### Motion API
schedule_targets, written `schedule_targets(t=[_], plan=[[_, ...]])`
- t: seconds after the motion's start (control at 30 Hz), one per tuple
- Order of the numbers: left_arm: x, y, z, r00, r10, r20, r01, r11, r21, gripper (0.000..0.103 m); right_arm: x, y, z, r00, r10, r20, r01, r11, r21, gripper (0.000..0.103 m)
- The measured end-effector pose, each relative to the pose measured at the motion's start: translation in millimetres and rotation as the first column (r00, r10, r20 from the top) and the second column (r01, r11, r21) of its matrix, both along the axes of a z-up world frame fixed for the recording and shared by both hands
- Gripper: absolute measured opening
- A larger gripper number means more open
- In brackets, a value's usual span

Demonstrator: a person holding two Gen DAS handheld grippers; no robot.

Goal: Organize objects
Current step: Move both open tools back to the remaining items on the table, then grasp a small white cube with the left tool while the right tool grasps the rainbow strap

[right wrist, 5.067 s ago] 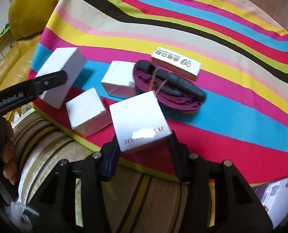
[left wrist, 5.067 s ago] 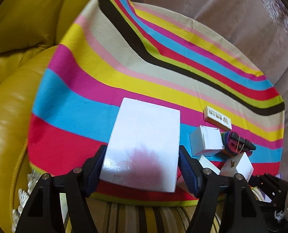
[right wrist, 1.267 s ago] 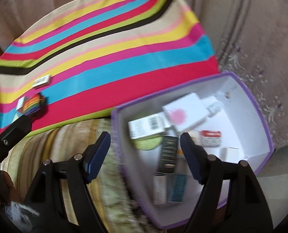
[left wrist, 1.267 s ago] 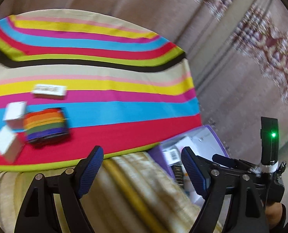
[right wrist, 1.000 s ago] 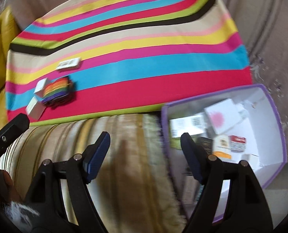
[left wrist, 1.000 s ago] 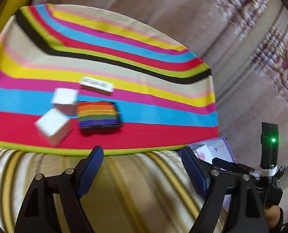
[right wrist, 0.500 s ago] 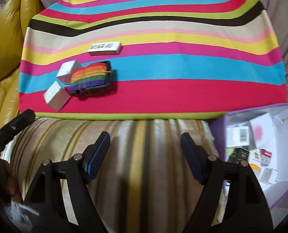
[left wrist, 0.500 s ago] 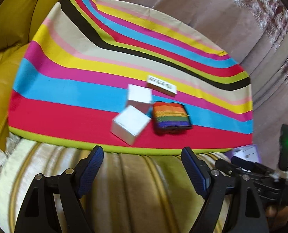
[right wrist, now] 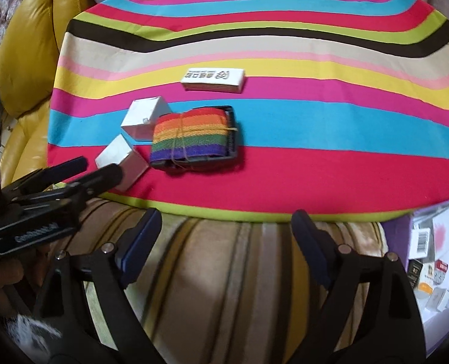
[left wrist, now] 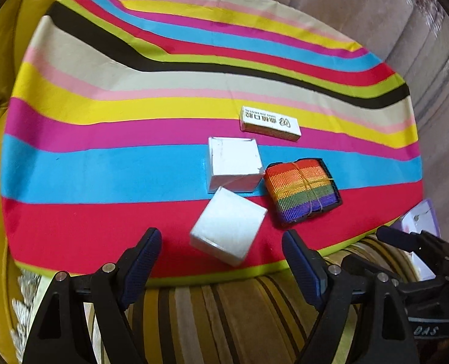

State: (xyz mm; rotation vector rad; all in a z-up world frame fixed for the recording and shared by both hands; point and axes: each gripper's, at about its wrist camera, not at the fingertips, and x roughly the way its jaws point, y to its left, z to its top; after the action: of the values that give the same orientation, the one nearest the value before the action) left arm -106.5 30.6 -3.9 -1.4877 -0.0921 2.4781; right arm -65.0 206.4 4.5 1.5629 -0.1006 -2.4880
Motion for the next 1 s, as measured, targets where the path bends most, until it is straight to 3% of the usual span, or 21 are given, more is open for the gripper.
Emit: schedule_targets(t=[0.07, 0.13, 0.2, 0.7, 1.0], plan=[[-4.1, 4.4, -4.1, 1.000, -0.020, 0.010, 0.020, 1.000, -0.012, 0.070, -4.2, -5.0, -2.3, 1.000, 0.008, 0.006, -0.008, 1.000, 0.002, 0.089], [-6.2, 7.0, -8.3, 0.999, -0.027, 0.019, 0.028, 0.999, -0.027, 0.051, -7.7, -9.3, -3.6, 1.000, 0.012, 0.007, -0.013, 1.000, 0.004, 0.089], [-7.4, 7.3, -12.7, 0.999, -0.033, 0.034, 0.033, 0.999, -0.021, 0.045, -11.0, -12.8, -3.9, 1.000, 0.017, 0.004, -0.017, 1.000, 0.003, 0.089], [-8.8, -31.7, -8.4, 0.987, 0.160, 0.000, -0.159, 0.983, 0.091, 0.044, -44.4, -39.8, -2.9, 0.998, 0.049, -0.038, -0.048, 0.999, 0.023, 0.090], [-10.2, -42.9, -11.5, 0.978, 0.208, 0.001, -0.207, 0.971, 0.117, 0.044, -64.7, -46.5, -18.8, 1.000, 0.030, 0.000, -0.030, 0.997, 0.071, 0.090]])
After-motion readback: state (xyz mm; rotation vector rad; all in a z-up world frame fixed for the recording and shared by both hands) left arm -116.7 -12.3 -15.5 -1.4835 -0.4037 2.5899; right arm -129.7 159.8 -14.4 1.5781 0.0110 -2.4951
